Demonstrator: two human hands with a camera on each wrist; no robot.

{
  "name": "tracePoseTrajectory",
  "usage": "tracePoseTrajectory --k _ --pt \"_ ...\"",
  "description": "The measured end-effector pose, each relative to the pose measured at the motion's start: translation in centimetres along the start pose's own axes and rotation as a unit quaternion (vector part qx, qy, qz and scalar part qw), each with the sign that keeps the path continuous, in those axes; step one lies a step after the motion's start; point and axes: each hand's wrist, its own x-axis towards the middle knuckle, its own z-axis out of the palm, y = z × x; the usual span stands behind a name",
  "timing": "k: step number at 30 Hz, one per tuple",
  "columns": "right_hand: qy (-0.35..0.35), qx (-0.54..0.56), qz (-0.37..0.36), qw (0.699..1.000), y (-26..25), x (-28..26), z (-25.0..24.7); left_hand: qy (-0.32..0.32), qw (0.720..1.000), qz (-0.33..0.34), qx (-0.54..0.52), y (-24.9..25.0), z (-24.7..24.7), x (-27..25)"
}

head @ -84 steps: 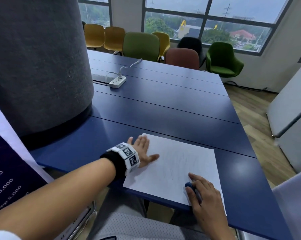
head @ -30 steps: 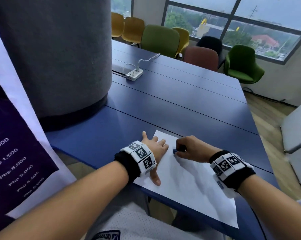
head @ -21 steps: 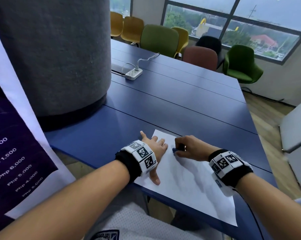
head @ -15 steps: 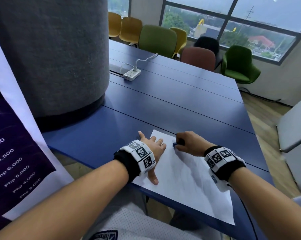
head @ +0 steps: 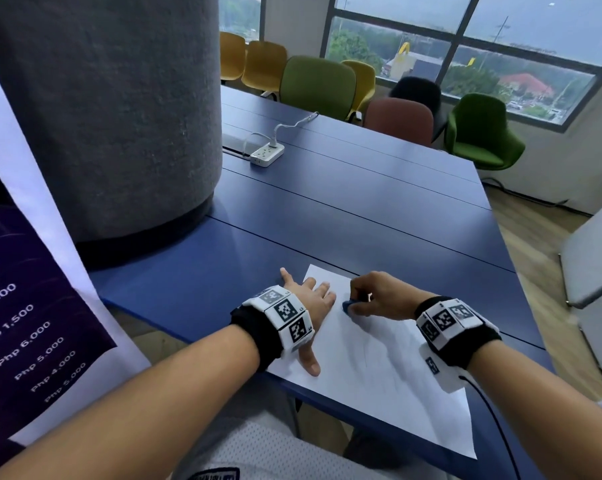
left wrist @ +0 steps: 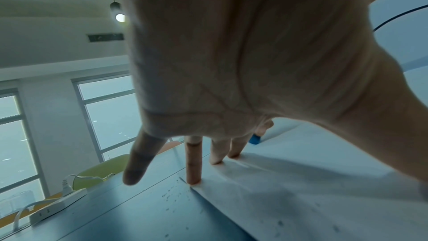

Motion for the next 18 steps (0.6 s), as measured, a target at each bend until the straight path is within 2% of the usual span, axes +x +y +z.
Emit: tracePoseTrajectory --k 3,5,7,8,9,11,13,16,17,18 --pt "0.081 -0.040 0.044 0.995 0.7 0.6 0.3 0.001 1.000 0.001 -0.009 -0.1 0.2 0.2" --pt "0.053 -0.005 0.014 0.998 0.7 0.3 0.4 0.002 1.000 0.004 -0.013 -0.3 0.2 0.3" --pt "-0.022 0.017 -0.014 1.000 0.0 -0.3 0.1 0.002 1.000 0.006 -0.016 -0.4 0.2 0.2" --pt "-0.037 0.012 -0.016 0.999 -0.1 -0.4 -0.2 -0.001 1.000 0.007 -0.017 -0.4 0.2 0.2" --pt "-0.025 -0.004 -0.007 1.000 -0.1 -0.2 -0.4 -0.003 1.000 0.007 -0.017 -0.4 0.2 0.2" --pt "0.047 -0.049 0.026 0.997 0.3 0.2 -0.5 -0.004 1.000 0.007 -0.012 -0.3 0.1 0.2" --pt "0.075 -0.023 0.029 0.996 0.7 0.3 -0.1 -0.005 1.000 0.007 -0.008 -0.2 0.1 0.3" --pt "-0.028 0.047 -0.025 0.998 0.2 -0.6 -0.1 -0.006 1.000 0.004 -0.010 -0.2 0.2 0.3" --pt "-0.047 0.046 -0.027 0.997 0.1 -0.7 -0.2 -0.006 1.000 0.004 -0.010 -0.2 0.2 0.3" --pt "-0.038 0.031 -0.019 0.999 0.2 -0.4 -0.3 -0.005 1.000 0.004 -0.009 -0.3 0.2 0.3"
